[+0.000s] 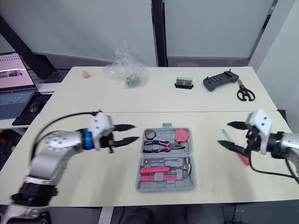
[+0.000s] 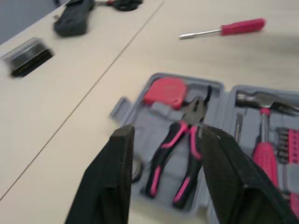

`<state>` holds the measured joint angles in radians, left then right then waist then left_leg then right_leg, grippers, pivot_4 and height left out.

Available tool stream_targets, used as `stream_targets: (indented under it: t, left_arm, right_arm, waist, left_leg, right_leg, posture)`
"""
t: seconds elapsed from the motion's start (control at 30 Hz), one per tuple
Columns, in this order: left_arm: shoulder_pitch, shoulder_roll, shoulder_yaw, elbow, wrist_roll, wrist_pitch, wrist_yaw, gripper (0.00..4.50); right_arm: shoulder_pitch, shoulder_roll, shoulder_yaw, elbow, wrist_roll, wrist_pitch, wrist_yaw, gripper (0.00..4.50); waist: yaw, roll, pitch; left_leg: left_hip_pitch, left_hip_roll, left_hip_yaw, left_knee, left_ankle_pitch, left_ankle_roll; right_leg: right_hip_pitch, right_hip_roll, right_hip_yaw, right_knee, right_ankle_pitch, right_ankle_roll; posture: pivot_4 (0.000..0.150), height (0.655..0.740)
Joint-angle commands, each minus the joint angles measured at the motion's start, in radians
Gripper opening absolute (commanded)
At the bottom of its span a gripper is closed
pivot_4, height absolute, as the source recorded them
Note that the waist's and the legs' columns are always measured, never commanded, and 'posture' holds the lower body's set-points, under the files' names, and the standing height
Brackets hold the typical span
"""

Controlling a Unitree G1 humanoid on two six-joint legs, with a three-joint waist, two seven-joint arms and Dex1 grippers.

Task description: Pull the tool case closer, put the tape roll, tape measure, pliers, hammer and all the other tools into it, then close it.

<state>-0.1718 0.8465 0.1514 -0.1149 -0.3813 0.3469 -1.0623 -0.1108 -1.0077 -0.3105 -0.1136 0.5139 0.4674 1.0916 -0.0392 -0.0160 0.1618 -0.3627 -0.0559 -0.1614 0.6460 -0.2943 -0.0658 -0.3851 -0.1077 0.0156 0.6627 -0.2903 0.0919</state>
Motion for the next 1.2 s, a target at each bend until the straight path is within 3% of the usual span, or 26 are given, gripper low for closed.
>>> stream_targets:
  t: [0.03, 0.13, 0.27, 0.43, 0.9, 1.2]
  left_arm:
    - [0.104, 0.094, 0.209, 0.118, -0.005, -0.014, -0.015, 3.71]
    - [0.2, 0.14, 0.333, 0.343, 0.038, -0.117, -0.003, 4.47]
    - [0.222, 0.138, 0.398, 0.569, 0.047, -0.199, 0.033, 4.47]
    - [0.176, 0.125, 0.397, 0.707, 0.046, -0.25, 0.076, 4.47]
    - [0.126, 0.094, 0.367, 0.73, 0.065, -0.343, 0.172, 4.47]
    - [0.152, 0.096, 0.376, 0.651, 0.04, -0.259, 0.148, 4.47]
  right_arm:
    - [-0.013, -0.038, -0.095, 0.192, -0.037, -0.095, 0.035, 4.5]
    - [-0.043, -0.061, -0.111, 0.44, -0.096, -0.208, 0.05, 4.5]
    - [-0.101, -0.065, -0.103, 0.721, -0.139, -0.311, 0.055, 4.5]
    - [-0.165, -0.06, -0.1, 0.879, -0.148, -0.342, 0.046, 4.5]
    - [-0.18, -0.045, -0.064, 0.882, -0.196, -0.395, 0.039, 4.5]
    - [-0.15, -0.035, -0.078, 0.857, -0.205, -0.405, 0.042, 4.5]
  waist:
    - [0.002, 0.0, 0.0]
    - [0.005, 0.001, 0.001]
    - [0.007, 0.002, 0.002]
    - [0.004, 0.003, 0.002]
    - [-0.018, 0.004, 0.001]
    - [-0.018, 0.004, 0.001]
  left_leg:
    - [0.0, 0.0, 0.0, 0.0, 0.0, 0.001]
    - [0.0, 0.0, 0.001, 0.0, -0.002, 0.004]
    - [0.0, 0.0, 0.001, 0.0, -0.002, 0.004]
    - [0.001, 0.0, 0.001, 0.0, -0.002, 0.004]
    - [0.0, 0.0, 0.002, 0.0, -0.002, 0.004]
    - [0.0, 0.0, 0.002, 0.0, -0.002, 0.004]
  right_leg:
    - [0.0, 0.0, 0.0, 0.0, 0.0, 0.0]
    - [0.0, 0.0, 0.0, -0.001, 0.0, 0.0]
    - [0.0, 0.0, 0.0, -0.001, 0.0, 0.0]
    - [0.0, 0.0, 0.0, 0.001, 0.0, 0.0]
    - [-0.001, 0.0, 0.001, 0.001, 0.0, 0.0]
    - [-0.001, 0.0, 0.001, 0.002, 0.0, 0.0]
  posture:
    - [0.15, 0.74]
    - [0.15, 0.74]
    - [0.15, 0.74]
    - [0.15, 0.74]
    - [0.15, 0.74]
    - [0.15, 0.74]
